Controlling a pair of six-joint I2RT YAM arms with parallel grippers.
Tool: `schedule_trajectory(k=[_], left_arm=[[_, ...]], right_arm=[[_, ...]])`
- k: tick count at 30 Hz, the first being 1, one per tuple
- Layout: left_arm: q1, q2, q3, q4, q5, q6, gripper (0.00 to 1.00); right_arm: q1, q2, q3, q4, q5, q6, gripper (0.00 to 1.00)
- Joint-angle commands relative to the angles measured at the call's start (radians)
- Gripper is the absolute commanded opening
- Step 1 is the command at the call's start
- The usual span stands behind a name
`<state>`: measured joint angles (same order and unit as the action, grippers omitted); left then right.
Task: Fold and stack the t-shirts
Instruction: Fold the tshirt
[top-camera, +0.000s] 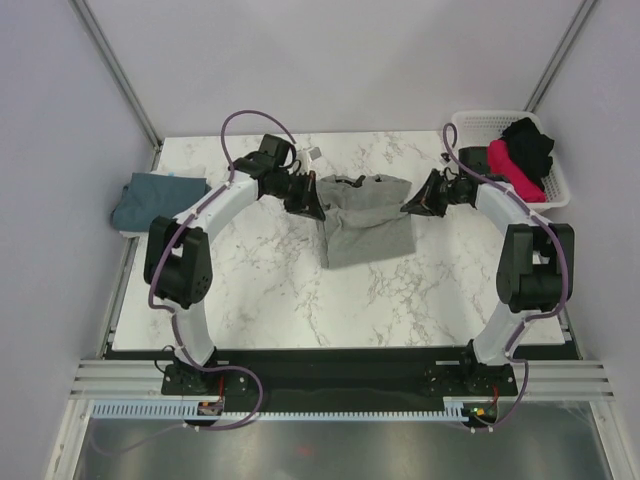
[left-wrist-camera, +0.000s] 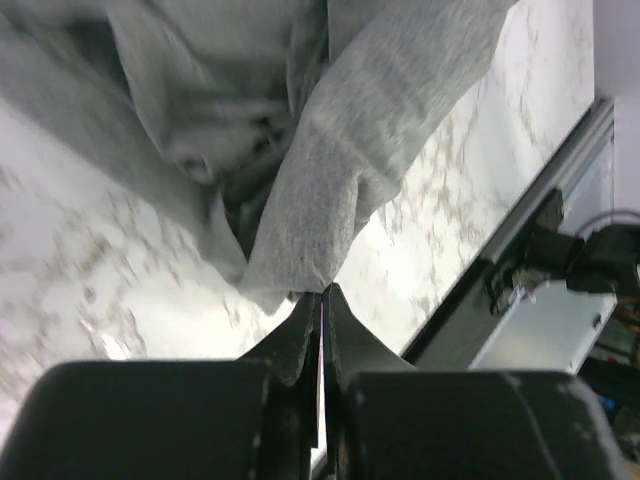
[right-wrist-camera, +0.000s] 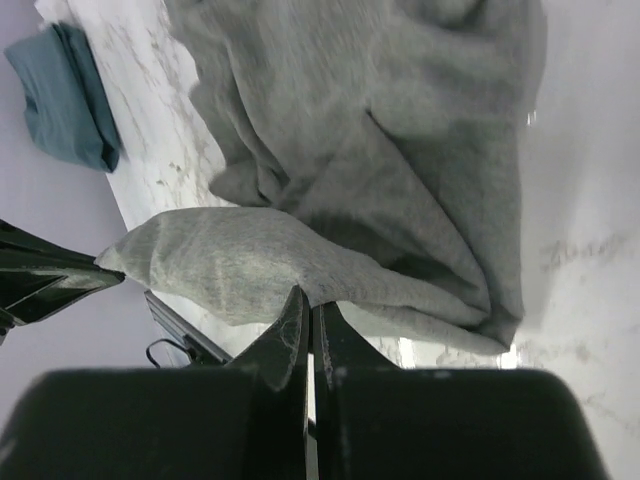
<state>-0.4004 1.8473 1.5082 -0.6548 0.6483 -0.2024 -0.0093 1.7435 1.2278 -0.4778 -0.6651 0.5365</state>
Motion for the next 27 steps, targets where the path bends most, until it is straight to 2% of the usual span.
schedule_trajectory(k=[1, 10, 17, 21, 23, 24, 25, 26, 27], left_arm=[[0.027, 0.088, 0.203, 0.046, 0.021, 0.031, 0.02], [0.09, 0.351, 0.504, 0.055, -0.09, 0.069, 0.02], [0.121, 0.48, 0.63, 0.092, -0.219, 0.078, 0.02], [0.13, 0.492, 0.641, 0.103, -0.265, 0.077, 0.02], [0.127, 0.487, 0.639, 0.106, -0.283, 0.093, 0.02], [0.124, 0.486, 0.641, 0.101, -0.294, 0.107, 0.12], [0.124, 0.474, 0.642, 0.095, -0.321, 0.118, 0.33], [0.121, 0.466, 0.642, 0.089, -0.326, 0.129, 0.75], [0.121, 0.44, 0.633, 0.089, -0.331, 0.13, 0.83]], right_arm=[[-0.001, 0.082, 0.19, 0.088, -0.007, 0.008, 0.0], [0.005, 0.428, 0.592, 0.107, -0.011, 0.022, 0.0], [0.058, 0.675, 0.838, 0.16, -0.005, 0.045, 0.0], [0.088, 0.743, 0.95, 0.203, -0.002, 0.062, 0.0], [0.101, 0.752, 0.96, 0.223, 0.002, 0.074, 0.22], [0.104, 0.751, 0.96, 0.228, 0.007, 0.072, 0.32], [0.107, 0.742, 0.957, 0.229, 0.006, 0.069, 0.45], [0.109, 0.732, 0.951, 0.232, 0.004, 0.065, 0.51], [0.109, 0.722, 0.937, 0.232, -0.002, 0.062, 0.57]])
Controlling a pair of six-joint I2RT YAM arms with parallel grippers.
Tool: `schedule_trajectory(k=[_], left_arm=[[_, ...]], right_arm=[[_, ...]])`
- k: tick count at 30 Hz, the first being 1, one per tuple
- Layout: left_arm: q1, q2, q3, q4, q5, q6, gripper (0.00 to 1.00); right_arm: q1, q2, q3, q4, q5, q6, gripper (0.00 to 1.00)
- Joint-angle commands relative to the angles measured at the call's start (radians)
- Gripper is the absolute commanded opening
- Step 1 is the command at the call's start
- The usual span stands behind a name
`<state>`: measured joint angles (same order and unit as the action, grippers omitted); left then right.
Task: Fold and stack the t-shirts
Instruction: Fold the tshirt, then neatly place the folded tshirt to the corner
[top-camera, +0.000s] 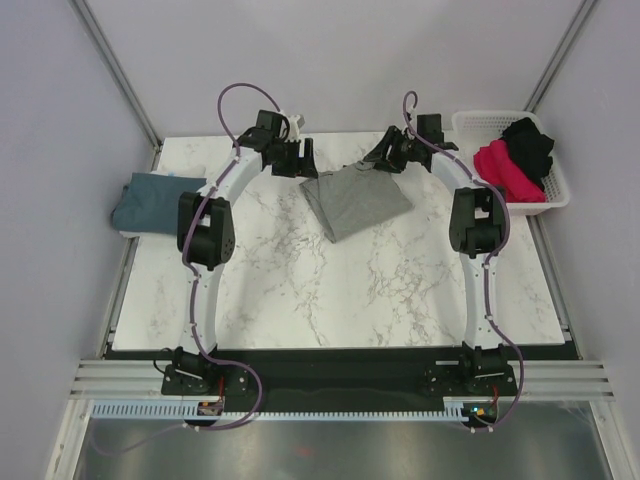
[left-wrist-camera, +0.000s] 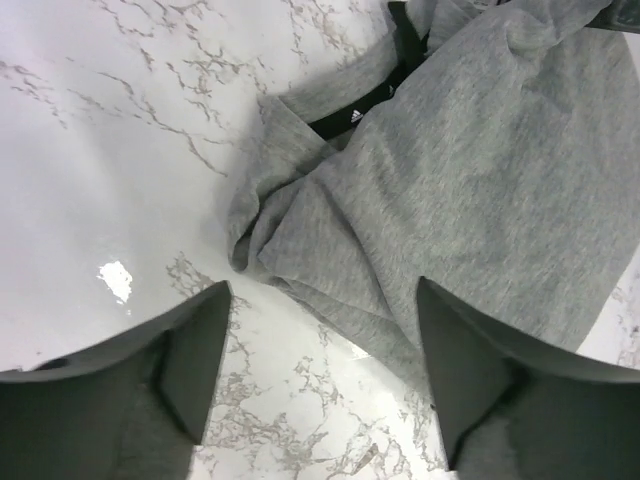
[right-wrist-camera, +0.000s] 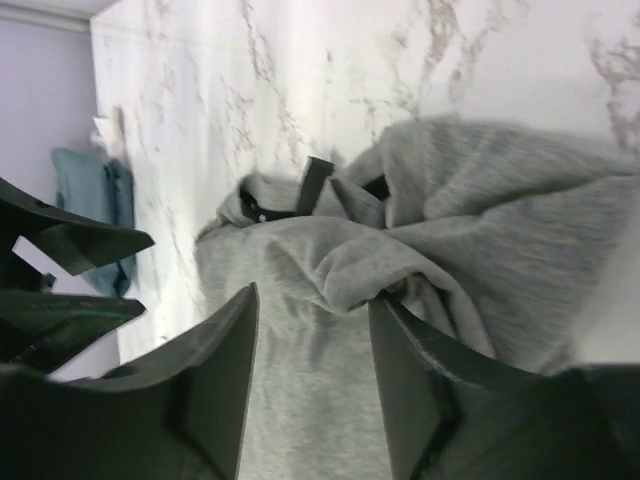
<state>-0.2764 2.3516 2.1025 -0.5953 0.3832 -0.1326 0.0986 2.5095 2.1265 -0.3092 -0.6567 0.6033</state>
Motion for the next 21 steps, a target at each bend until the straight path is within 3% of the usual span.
schedule_trajectory(k=[1, 6, 14, 21], left_arm=[[-0.001, -0.081, 0.031, 0.029, -0.078, 0.054, 0.88], [0.009, -0.21, -0.128, 0.023, -0.027, -0.054, 0.98], [0.014, -0.298, -0.444, 0.1, 0.212, -0.335, 1.0], [0.022, -0.206, -0.449, 0.19, 0.315, -0.433, 0.98]], right_arm=[[-0.002, -0.073, 0.029, 0.065, -0.018, -0.01, 0.63], [-0.022, -0.175, -0.048, 0.065, -0.035, -0.03, 0.67], [-0.023, -0.244, -0.186, 0.059, -0.09, -0.017, 0.67], [-0.014, -0.23, -0.286, 0.059, -0.129, 0.0, 0.66]])
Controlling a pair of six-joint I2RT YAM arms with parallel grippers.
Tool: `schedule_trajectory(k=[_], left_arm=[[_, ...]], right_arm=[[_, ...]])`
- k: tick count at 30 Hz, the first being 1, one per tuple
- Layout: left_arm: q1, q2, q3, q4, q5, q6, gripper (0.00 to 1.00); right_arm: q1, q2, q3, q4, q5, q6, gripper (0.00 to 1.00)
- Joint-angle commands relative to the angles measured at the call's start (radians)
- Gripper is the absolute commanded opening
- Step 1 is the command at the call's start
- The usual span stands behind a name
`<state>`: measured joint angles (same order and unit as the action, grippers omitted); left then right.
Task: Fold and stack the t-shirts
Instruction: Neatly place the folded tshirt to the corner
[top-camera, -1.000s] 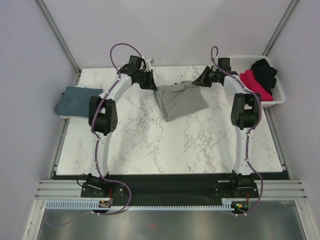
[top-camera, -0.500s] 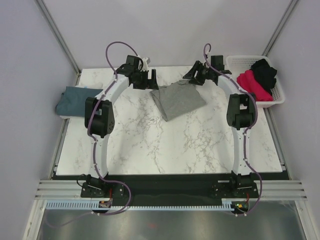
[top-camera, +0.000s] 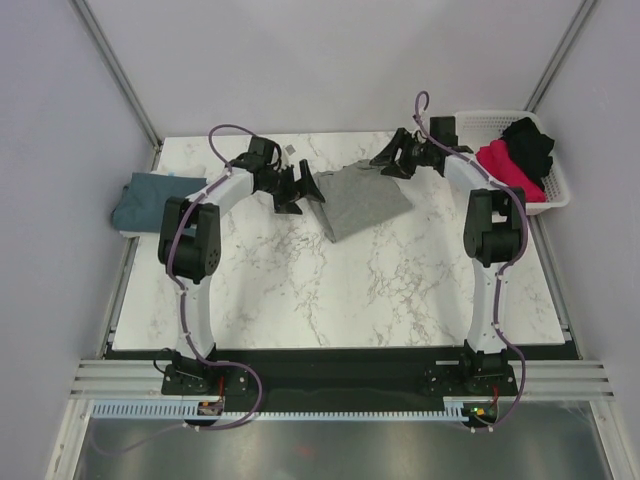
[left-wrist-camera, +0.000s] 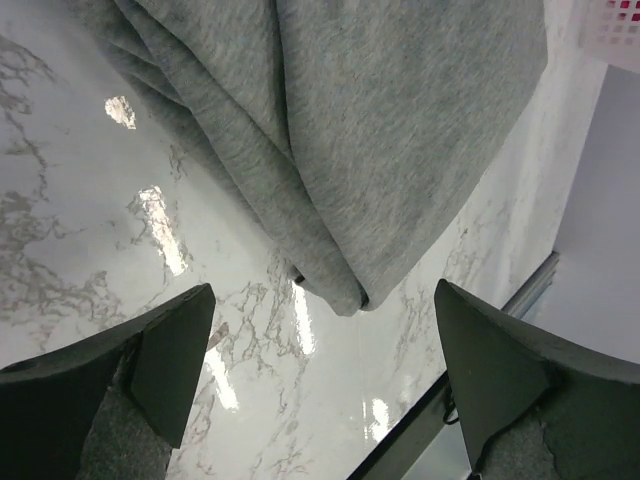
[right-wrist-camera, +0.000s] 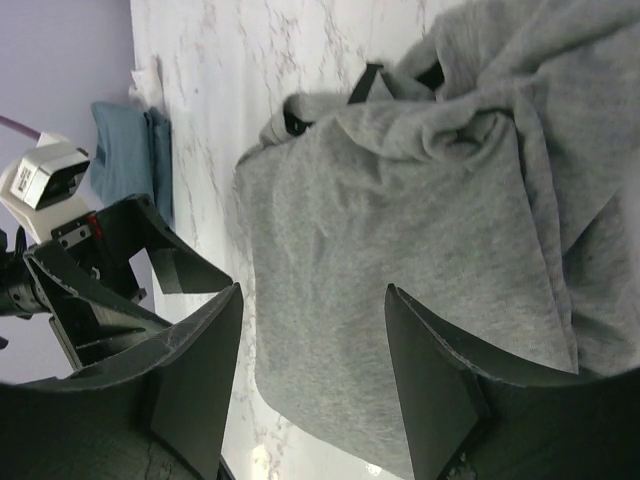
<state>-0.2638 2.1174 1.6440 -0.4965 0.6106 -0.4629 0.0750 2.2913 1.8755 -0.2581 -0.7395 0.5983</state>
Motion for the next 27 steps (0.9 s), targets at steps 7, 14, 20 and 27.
schedule_trajectory(k=[7, 14, 20, 27], left_arm=[[0.009, 0.125, 0.046, 0.122, 0.054, -0.129, 0.93], [0.011, 0.21, 0.091, 0.15, 0.041, -0.16, 0.91], [0.009, 0.28, 0.138, 0.182, 0.04, -0.18, 0.84], [0.008, 0.342, 0.171, 0.236, 0.095, -0.187, 0.69]], right_arm=[[0.012, 0.01, -0.078, 0.008, -0.047, -0.005, 0.66], [0.014, 0.042, -0.081, 0.005, -0.04, -0.017, 0.66], [0.014, 0.028, -0.147, -0.003, -0.028, -0.029, 0.66], [0.014, 0.005, -0.177, -0.032, -0.011, -0.069, 0.66]])
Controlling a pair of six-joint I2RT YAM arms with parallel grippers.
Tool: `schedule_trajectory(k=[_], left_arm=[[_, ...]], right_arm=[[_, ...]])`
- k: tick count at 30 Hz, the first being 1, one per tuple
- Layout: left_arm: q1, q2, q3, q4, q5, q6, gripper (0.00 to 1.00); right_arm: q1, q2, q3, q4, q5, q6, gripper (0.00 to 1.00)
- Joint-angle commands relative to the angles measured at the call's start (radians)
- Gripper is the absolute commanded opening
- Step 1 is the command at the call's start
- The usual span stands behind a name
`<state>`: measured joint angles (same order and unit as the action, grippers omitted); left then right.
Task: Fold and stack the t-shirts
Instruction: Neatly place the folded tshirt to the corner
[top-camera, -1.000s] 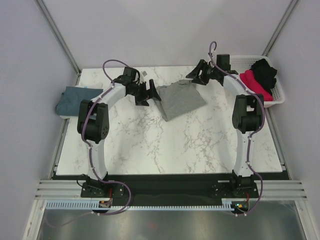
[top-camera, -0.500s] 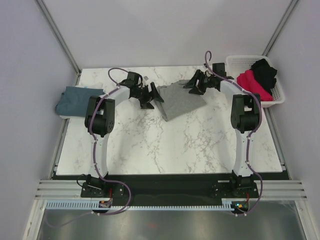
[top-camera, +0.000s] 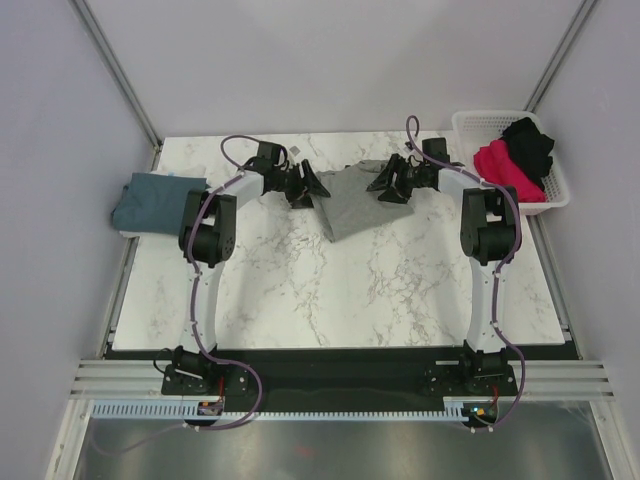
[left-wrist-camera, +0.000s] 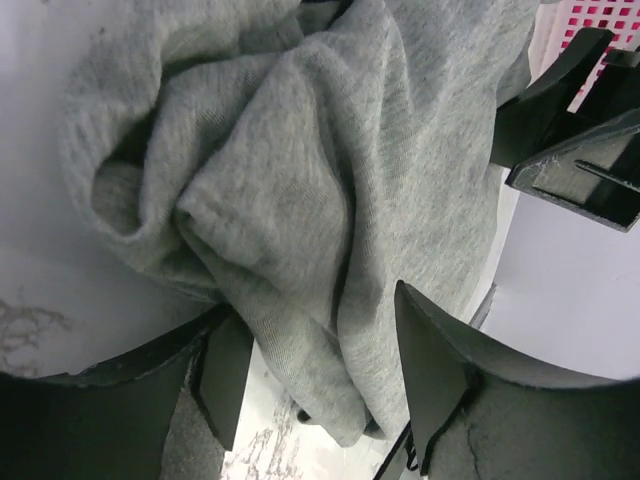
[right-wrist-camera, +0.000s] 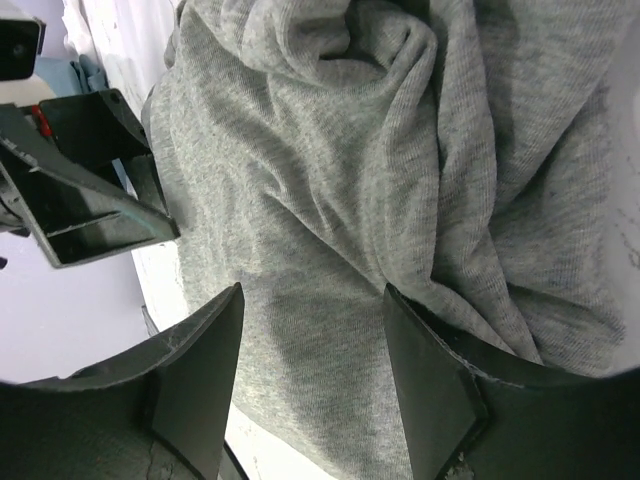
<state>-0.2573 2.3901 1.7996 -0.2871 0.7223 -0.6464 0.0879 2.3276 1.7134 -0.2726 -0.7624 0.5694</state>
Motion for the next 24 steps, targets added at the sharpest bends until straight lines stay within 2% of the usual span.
schedule_trajectory(k=[1, 3, 4, 12, 13, 14, 19, 24], left_arm=[[0.0, 0.076, 0.029, 0.031, -0.014, -0.004, 0.65], [-0.003, 0.095, 0.044, 0.037, -0.008, 0.002, 0.63], [-0.007, 0.099, 0.055, 0.048, 0.0, 0.002, 0.57], [-0.026, 0.116, 0.067, 0.111, 0.081, 0.011, 0.32], [-0.03, 0.107, 0.063, 0.12, 0.095, 0.017, 0.12], [-0.03, 0.101, 0.061, 0.114, 0.1, 0.025, 0.02], [-0.007, 0.015, 0.072, 0.037, 0.146, 0.164, 0.02], [0.038, -0.141, 0.17, -0.265, 0.102, 0.399, 0.02]], right_arm=[[0.003, -0.031, -0.018, -0.019, 0.017, -0.045, 0.66], [0.003, -0.034, -0.026, -0.019, 0.024, -0.052, 0.66], [0.004, -0.034, -0.029, -0.019, 0.029, -0.052, 0.66], [0.026, -0.046, -0.049, -0.02, 0.04, -0.065, 0.66], [0.027, -0.048, -0.048, -0.02, 0.04, -0.069, 0.66], [0.029, -0.063, -0.043, -0.02, 0.041, -0.071, 0.66], [0.023, -0.141, 0.012, -0.062, 0.06, -0.179, 0.66], [0.01, -0.273, 0.038, -0.125, 0.133, -0.293, 0.67]])
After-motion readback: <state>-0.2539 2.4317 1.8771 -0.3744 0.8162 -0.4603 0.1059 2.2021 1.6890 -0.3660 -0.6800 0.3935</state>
